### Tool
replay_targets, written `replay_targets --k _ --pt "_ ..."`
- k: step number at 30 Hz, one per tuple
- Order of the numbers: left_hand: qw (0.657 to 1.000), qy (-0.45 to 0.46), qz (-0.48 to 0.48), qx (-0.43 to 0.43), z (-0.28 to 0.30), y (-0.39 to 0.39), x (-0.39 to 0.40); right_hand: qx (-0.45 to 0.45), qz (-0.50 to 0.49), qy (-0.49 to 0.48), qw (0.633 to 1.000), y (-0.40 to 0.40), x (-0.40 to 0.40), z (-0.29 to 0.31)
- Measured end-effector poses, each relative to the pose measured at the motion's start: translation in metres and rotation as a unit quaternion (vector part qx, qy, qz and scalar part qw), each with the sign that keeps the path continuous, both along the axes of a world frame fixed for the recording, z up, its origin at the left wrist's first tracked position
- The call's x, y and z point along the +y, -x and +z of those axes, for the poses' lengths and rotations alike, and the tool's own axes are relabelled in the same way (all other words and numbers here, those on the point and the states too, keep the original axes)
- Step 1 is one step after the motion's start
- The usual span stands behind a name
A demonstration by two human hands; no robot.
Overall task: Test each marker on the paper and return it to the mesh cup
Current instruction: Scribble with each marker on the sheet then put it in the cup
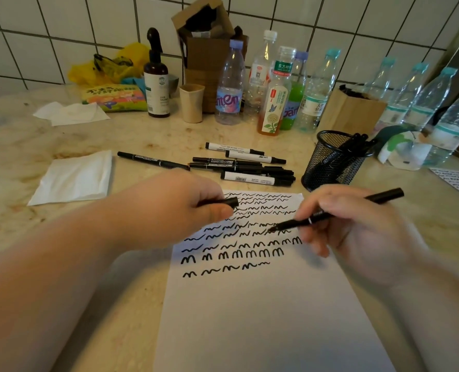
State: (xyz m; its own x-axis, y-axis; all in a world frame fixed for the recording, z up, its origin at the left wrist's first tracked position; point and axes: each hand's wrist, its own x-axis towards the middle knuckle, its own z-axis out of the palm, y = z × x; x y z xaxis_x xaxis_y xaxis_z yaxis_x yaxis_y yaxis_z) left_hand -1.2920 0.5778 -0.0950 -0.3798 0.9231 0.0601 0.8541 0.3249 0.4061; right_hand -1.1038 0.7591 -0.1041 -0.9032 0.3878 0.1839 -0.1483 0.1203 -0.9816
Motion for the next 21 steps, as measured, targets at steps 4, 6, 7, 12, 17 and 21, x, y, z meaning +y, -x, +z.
replay_targets --k 4,6,7,12,17,21 --pt "0.997 0.066 -0.007 0.039 -0.0087 -0.0023 -0.0007 -0.094 -0.044 -0.036 0.994 0.0025 -0.0018 -0.0044" --pt "0.997 0.068 -0.01 0.04 -0.0105 -0.0029 0.0001 -0.124 -0.041 -0.031 0.991 0.0033 -0.0033 -0.0059" --pt "0.997 0.067 -0.011 0.041 -0.0105 -0.0028 0.0008 -0.134 -0.044 -0.029 0.99 0.0035 -0.0037 -0.0063" --pt "0.997 0.065 -0.005 0.041 -0.0105 -0.0032 0.0017 -0.149 -0.047 -0.035 0.987 0.0036 -0.0037 -0.0065" --pt "0.997 0.069 -0.007 0.04 -0.0099 -0.0041 0.0019 -0.158 -0.035 -0.039 0.986 0.0044 -0.0055 -0.0069" --pt "0.997 0.064 -0.01 0.041 -0.0112 -0.0022 0.0015 -0.156 -0.052 -0.041 0.986 0.0053 -0.003 -0.0093"
